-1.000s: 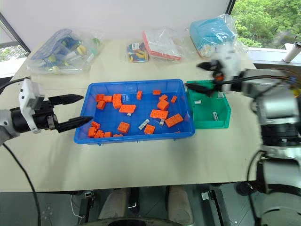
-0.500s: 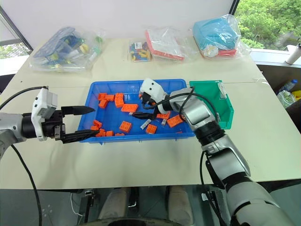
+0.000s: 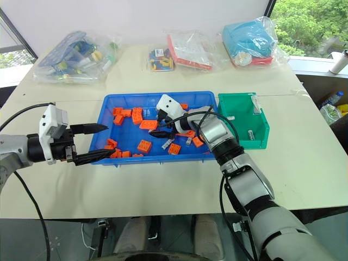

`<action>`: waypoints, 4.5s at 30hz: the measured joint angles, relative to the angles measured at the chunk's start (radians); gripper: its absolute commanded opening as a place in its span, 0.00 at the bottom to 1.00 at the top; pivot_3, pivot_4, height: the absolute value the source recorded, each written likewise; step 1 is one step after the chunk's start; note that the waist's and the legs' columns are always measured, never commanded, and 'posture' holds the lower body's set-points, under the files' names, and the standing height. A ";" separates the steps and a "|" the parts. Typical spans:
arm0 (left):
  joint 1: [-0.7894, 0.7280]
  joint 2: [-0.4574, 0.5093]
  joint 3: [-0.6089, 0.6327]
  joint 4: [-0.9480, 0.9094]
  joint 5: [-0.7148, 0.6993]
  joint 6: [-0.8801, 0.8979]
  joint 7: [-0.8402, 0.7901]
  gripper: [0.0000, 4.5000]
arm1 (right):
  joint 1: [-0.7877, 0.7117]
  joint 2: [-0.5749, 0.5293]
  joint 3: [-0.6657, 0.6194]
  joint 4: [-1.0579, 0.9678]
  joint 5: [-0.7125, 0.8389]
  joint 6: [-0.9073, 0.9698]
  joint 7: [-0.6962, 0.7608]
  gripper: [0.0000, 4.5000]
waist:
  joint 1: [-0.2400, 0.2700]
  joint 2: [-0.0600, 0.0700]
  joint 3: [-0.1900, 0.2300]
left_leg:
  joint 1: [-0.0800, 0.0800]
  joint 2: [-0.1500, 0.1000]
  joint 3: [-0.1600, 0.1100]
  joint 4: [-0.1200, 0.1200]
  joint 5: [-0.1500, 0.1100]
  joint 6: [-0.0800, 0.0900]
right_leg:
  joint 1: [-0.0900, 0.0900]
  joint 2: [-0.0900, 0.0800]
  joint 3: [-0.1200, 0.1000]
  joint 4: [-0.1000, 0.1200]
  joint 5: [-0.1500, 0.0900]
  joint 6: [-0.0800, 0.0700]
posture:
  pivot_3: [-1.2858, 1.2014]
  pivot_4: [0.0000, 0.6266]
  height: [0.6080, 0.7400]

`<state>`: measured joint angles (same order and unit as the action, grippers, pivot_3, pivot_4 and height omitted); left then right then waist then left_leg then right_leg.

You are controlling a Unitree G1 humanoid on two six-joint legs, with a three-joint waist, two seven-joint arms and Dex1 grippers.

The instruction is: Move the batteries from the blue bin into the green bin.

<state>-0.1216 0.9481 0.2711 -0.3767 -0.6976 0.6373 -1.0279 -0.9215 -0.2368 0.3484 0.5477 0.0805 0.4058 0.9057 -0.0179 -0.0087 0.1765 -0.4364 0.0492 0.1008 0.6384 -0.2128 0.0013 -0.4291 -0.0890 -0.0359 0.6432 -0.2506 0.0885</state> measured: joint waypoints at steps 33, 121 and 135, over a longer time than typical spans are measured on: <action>-0.066 -0.032 -0.053 0.014 0.045 -0.037 0.003 1.00 | 0.015 0.130 -0.085 -0.387 -0.002 0.561 -0.208 0.80 | -0.001 -0.001 -0.001 | -0.006 0.000 -0.002 0.003 0.000 -0.001 | -0.006 0.000 -0.001 0.004 0.000 0.000 | 0.52 0.24 0.97; -0.214 -0.151 -0.166 0.063 0.074 -0.016 0.004 1.00 | -0.063 -0.267 0.192 -0.257 -0.011 -0.058 0.205 0.72 | 0.005 -0.003 0.000 | -0.009 0.000 -0.008 0.009 -0.001 0.001 | -0.004 0.002 -0.005 0.003 0.000 0.000 | 0.52 0.24 0.97; -0.116 -0.130 -0.072 -0.031 0.033 0.015 0.078 1.00 | -0.103 -0.197 0.212 0.035 -0.139 -0.439 0.399 0.72 | 0.004 -0.003 0.000 | -0.008 0.001 -0.008 0.009 -0.001 0.001 | -0.003 0.002 -0.005 0.004 0.000 0.000 | 0.52 0.24 0.97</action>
<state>-0.2374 0.8179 0.1987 -0.4080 -0.6647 0.6523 -0.9502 -1.0247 -0.4342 0.5600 0.5823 -0.0590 -0.0331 1.3047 -0.0141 -0.0116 0.1769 -0.4445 0.0499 0.0926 0.6474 -0.2137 0.0019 -0.4322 -0.0871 -0.0410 0.6469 -0.2510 0.0883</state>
